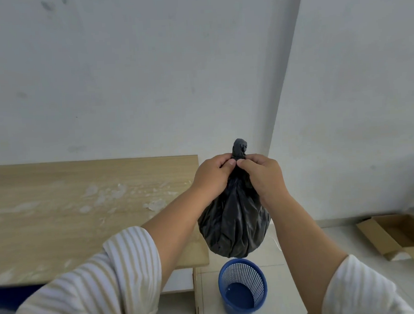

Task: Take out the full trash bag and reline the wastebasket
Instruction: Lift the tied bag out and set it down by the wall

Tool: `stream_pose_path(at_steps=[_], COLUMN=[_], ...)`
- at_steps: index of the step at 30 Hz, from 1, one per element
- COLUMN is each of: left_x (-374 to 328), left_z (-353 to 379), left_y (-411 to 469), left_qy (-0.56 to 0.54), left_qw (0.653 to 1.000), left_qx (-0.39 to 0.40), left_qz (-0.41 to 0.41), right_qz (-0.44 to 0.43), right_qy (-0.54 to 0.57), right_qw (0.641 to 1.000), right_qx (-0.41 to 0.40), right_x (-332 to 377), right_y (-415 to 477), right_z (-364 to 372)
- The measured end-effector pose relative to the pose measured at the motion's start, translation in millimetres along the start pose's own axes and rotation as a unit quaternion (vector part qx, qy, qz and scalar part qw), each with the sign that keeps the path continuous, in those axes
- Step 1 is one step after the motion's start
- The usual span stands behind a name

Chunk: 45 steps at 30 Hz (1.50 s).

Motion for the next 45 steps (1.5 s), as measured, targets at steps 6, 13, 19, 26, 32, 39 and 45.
stream_pose_path(at_steps=[6, 13, 19, 26, 32, 39, 45], left_x=[-9, -16, -12, 8, 30, 61, 90], left_z=[-27, -67, -121, -210, -307, -427, -525], left_y=[-70, -163, -229, -292, -358, -435, -476], left_qy=[-0.020, -0.029, -0.021, -0.016, -0.006, 0.003, 0.007], left_qw=[0.998, 0.993, 0.989, 0.986, 0.984, 0.981, 0.970], left_qx=[-0.049, -0.101, -0.133, -0.150, -0.161, -0.172, -0.220], left_qz=[-0.017, -0.046, -0.066, -0.072, -0.073, -0.086, -0.106], right_qz=[-0.020, -0.033, -0.036, -0.036, -0.031, -0.028, -0.032], right_qy=[-0.010, -0.010, -0.004, 0.021, 0.038, 0.064, 0.064], right_qw=[0.999, 0.995, 0.990, 0.988, 0.987, 0.983, 0.974], right_qx=[0.040, 0.094, 0.136, 0.150, 0.150, 0.172, 0.213], right_x=[19, 40, 60, 89, 118, 152, 181], right_y=[-58, -138, -197, -264, -336, -421, -461], right_z=[15, 42, 88, 168, 258, 371, 470])
Point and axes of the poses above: each hand's wrist, its own y-axis towards the middle knuckle, its own z-axis out of the palm, x = y × z, the point moved 9 cm from there along y, towards the middle knuckle, and after that the axes turned 4 degrees about -y, right-handed, at the moved point
